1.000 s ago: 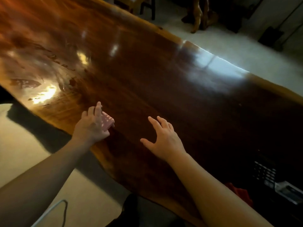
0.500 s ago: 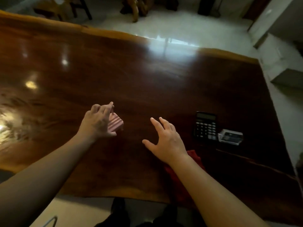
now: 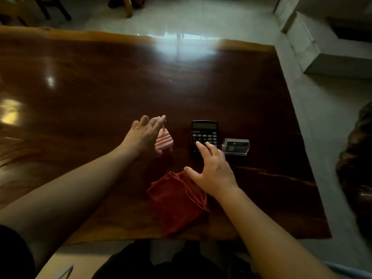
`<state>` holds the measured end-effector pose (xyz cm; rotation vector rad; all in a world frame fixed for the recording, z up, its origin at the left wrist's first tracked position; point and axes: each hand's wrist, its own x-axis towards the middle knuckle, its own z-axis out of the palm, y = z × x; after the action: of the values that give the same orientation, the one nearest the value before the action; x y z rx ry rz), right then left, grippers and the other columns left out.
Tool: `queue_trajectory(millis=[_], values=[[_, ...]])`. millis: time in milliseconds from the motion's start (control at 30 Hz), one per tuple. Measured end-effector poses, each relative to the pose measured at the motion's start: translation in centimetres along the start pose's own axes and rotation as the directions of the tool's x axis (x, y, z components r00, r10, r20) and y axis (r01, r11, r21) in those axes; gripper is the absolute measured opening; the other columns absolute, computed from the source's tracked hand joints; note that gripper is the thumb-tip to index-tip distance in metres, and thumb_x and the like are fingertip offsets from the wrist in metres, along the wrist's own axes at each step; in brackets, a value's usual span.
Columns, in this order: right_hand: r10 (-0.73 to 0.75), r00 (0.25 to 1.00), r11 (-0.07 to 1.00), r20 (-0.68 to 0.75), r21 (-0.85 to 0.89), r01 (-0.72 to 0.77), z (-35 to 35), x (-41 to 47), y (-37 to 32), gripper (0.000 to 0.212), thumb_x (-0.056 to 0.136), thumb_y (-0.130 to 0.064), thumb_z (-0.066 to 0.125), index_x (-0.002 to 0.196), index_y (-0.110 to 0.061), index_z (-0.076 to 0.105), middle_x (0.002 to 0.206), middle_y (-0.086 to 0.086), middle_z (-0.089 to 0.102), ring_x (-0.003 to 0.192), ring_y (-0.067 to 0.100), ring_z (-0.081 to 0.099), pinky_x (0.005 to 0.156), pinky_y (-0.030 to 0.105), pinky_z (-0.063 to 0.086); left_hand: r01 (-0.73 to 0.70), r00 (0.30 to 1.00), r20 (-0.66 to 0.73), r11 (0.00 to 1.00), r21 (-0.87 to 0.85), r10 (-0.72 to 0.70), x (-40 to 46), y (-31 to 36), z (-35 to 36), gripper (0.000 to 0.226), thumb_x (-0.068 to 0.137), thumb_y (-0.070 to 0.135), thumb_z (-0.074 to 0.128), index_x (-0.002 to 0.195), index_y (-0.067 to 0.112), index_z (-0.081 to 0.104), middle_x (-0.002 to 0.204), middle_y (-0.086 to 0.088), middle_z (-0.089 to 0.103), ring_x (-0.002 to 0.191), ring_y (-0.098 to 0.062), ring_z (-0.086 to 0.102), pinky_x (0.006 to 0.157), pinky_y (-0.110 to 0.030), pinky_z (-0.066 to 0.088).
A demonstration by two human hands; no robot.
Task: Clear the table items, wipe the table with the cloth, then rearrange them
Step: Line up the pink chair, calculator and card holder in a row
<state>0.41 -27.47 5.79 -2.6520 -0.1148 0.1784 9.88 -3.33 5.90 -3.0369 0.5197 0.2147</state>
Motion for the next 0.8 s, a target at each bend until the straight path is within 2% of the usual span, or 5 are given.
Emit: queue_trajectory(millis=[333,533,667,800], values=[[0.137,0.991,0.990,-0.012,0.025,-0.136,1.0,0.0,2.3,0.089,0.085,-0.064,0.065,0.157,-0.030,0.024,0.161,0.005,0.029,0.147,0.024,0.024,0.109,0.051,0.043,-0.186,0.980,0.072,0.982,0.032,0.183,5.2,1.6,3.0,0.125,0.065,0.043,0.085,0.160,0.018,0.007,0.161,-0.005,0.029,0.128,-0.030,0.038,0.100,-0.041,0.044],[0.195,0.981,0.980,-0.018,0.029,-0.195,2.2,0.5,2.2,0.089,0.086,-0.064,0.064,0.157,-0.029,0.024,0.161,0.005,0.030,0.147,0.024,0.026,0.108,0.050,0.043,-0.265,0.962,0.055,0.964,-0.017,0.266,7.3,0.6,4.2,0.126,0.065,0.033,0.088,0.160,0.021,0.007,0.165,-0.008,0.024,0.140,-0.033,0.036,0.104,-0.045,0.045],[0.217,0.976,0.975,-0.016,0.043,-0.216,2.6,0.7,1.7,0.089,0.086,-0.063,0.065,0.157,-0.029,0.024,0.161,0.004,0.030,0.147,0.024,0.026,0.107,0.049,0.042,-0.267,0.961,0.063,0.963,-0.028,0.268,7.4,-0.1,4.6,0.128,0.067,0.041,0.089,0.161,0.022,0.004,0.167,-0.009,0.020,0.151,-0.034,0.023,0.115,-0.048,0.034],[0.209,0.978,0.977,-0.014,0.058,-0.208,2.5,0.8,1.2,0.087,0.086,-0.062,0.065,0.157,-0.030,0.024,0.161,0.003,0.029,0.147,0.023,0.026,0.107,0.050,0.043,-0.247,0.969,0.006,0.966,-0.078,0.248,6.9,-0.5,4.2,0.126,0.067,0.053,0.086,0.161,0.021,0.008,0.167,-0.010,0.019,0.153,-0.033,0.018,0.118,-0.052,0.029]])
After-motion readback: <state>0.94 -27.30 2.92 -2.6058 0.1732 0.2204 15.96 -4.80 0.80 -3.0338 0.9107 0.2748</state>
